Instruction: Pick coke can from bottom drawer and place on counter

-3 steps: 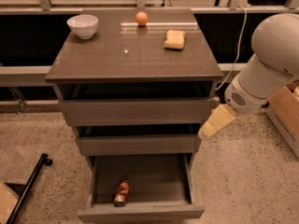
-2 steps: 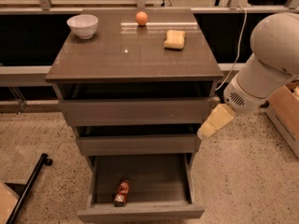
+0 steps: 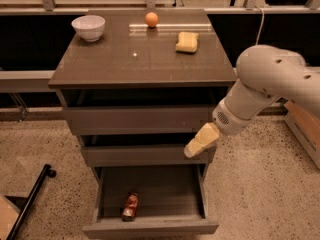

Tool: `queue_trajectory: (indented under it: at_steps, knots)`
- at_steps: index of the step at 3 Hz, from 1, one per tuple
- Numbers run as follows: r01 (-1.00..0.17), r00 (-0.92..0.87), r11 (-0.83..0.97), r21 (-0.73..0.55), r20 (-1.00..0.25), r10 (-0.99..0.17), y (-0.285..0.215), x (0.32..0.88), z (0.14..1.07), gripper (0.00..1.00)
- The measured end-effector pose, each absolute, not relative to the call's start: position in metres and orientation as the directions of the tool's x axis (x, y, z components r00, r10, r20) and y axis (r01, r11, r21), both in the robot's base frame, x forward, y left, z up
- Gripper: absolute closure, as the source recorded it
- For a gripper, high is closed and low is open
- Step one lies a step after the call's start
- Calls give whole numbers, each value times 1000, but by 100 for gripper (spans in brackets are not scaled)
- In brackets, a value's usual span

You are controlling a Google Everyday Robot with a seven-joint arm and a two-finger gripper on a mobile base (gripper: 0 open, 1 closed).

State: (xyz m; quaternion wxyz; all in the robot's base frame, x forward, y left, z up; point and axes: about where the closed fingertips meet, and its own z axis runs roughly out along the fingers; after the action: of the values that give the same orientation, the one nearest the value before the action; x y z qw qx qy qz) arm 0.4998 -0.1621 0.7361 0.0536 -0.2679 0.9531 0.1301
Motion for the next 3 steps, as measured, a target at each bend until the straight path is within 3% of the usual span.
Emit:
queue_trajectory:
  at_steps: [3]
  knots:
    - [-352, -918, 867, 353, 49, -392, -66, 511, 588, 0]
